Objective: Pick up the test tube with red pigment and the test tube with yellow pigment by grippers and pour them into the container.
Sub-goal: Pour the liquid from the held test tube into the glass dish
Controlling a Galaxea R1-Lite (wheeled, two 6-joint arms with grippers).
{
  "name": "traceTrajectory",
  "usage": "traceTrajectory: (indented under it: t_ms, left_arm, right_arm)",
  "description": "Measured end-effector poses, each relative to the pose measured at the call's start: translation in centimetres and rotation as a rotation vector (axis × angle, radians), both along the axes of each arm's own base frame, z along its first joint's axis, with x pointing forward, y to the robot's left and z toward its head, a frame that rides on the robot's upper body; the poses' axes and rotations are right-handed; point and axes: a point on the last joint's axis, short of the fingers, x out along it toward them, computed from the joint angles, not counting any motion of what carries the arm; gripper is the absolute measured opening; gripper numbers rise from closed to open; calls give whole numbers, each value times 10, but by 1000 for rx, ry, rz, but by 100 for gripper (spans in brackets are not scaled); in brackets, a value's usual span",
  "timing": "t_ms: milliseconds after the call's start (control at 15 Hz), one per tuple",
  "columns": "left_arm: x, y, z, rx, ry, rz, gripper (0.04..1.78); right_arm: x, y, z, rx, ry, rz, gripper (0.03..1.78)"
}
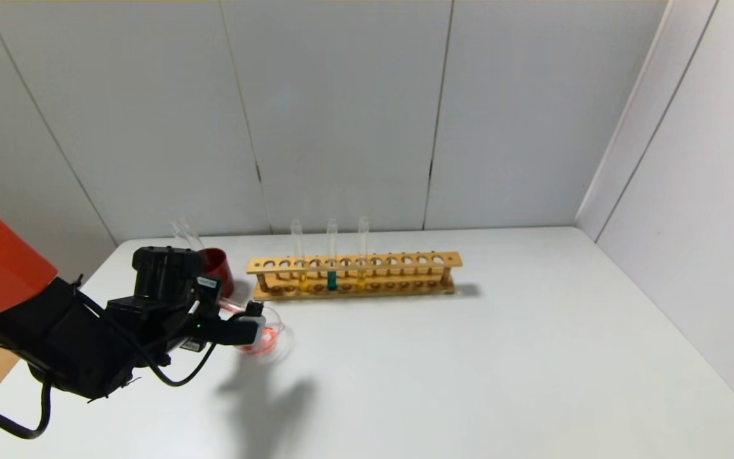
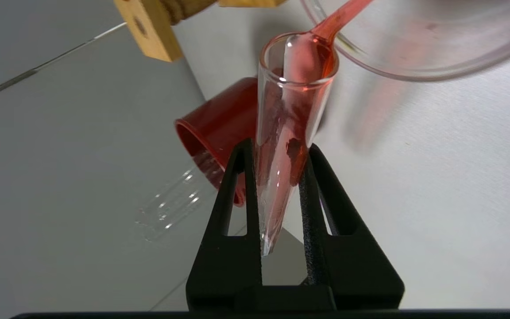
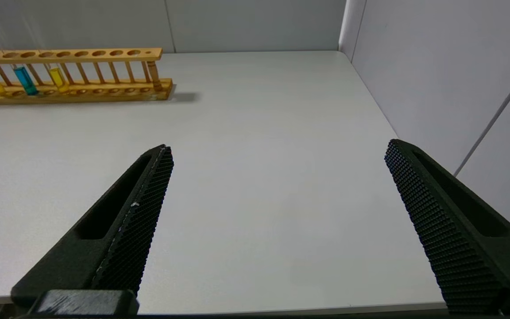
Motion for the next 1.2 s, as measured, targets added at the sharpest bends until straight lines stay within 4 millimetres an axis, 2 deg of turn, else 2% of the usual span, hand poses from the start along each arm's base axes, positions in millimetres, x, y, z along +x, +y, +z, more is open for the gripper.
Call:
traceTrajectory:
  t_ms: [800, 1200]
  left_arm:
    - [4, -1, -5, 64, -9, -40, 32]
    - [5, -1, 3, 133, -35, -37, 32]
  right_arm:
    - [0, 0, 0, 0, 0, 0, 175]
    - [0, 0, 0, 0, 0, 1, 175]
